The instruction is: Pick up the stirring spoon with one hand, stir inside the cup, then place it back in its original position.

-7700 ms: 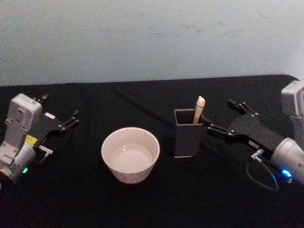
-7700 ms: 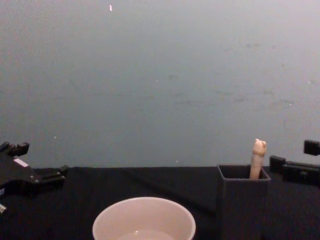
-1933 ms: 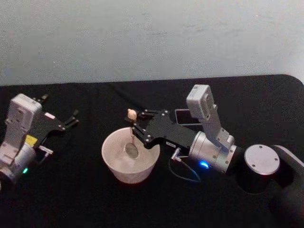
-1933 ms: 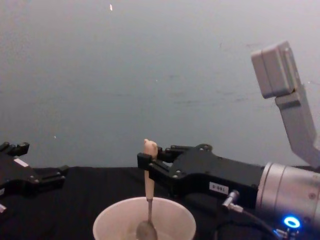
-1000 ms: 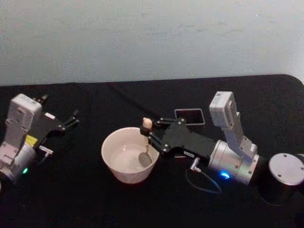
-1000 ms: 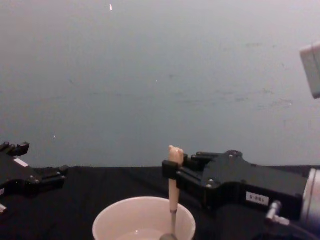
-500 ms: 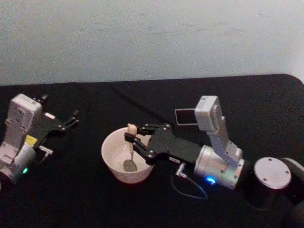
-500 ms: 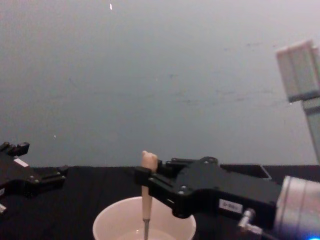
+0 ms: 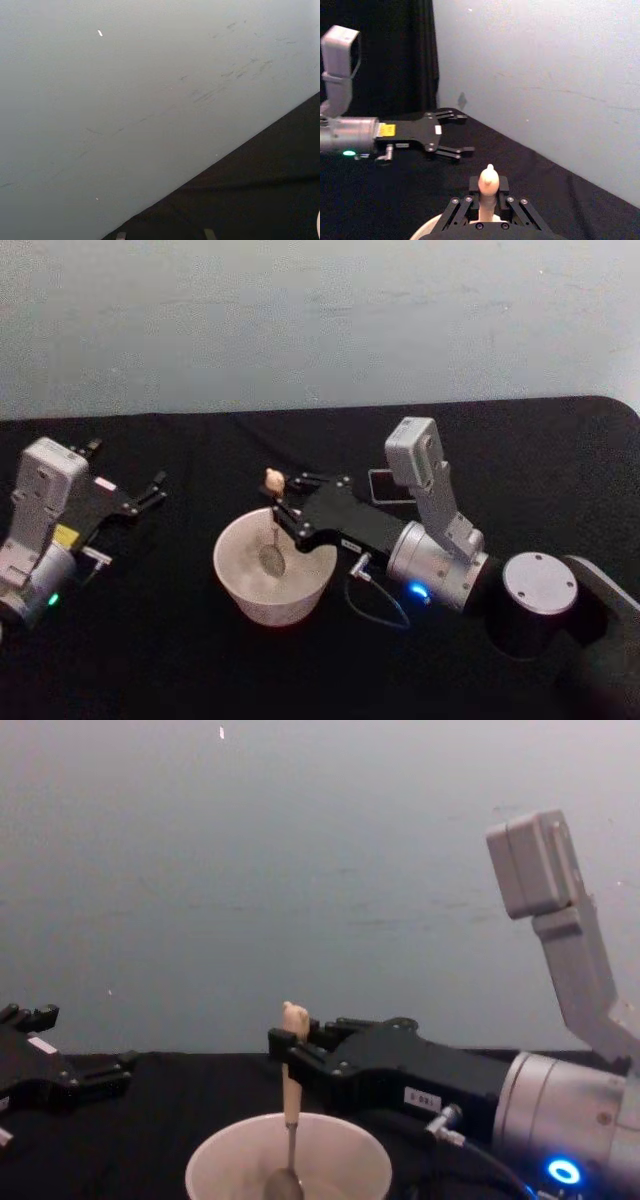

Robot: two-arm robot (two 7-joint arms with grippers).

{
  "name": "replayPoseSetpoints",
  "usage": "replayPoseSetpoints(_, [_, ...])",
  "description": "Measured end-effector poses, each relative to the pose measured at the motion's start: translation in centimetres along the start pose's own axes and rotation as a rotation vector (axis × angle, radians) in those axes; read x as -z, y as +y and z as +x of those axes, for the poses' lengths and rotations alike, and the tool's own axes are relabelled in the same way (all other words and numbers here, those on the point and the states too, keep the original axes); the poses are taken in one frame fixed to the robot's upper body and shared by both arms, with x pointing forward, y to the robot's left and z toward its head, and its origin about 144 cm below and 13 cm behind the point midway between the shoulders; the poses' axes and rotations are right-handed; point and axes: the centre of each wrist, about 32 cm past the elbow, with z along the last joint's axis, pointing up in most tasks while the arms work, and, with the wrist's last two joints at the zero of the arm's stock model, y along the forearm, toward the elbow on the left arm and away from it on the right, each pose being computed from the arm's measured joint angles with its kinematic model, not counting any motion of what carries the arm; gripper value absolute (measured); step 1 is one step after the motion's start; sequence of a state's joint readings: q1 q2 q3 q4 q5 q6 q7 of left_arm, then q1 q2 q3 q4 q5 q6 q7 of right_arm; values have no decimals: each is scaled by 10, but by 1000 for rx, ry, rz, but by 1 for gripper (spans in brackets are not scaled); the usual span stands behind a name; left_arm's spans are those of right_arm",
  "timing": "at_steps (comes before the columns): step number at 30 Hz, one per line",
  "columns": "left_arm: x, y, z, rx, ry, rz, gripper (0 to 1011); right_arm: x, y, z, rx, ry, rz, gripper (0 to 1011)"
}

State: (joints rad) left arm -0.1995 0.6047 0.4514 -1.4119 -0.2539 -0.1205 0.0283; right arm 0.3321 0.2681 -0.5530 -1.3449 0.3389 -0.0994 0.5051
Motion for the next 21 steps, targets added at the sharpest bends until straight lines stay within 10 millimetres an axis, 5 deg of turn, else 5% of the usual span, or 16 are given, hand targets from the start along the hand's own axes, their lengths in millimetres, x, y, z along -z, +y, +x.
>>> replayPoseSetpoints(21, [0, 0, 0, 0, 0, 0, 1001, -1, -15, 11, 38, -9, -16, 212])
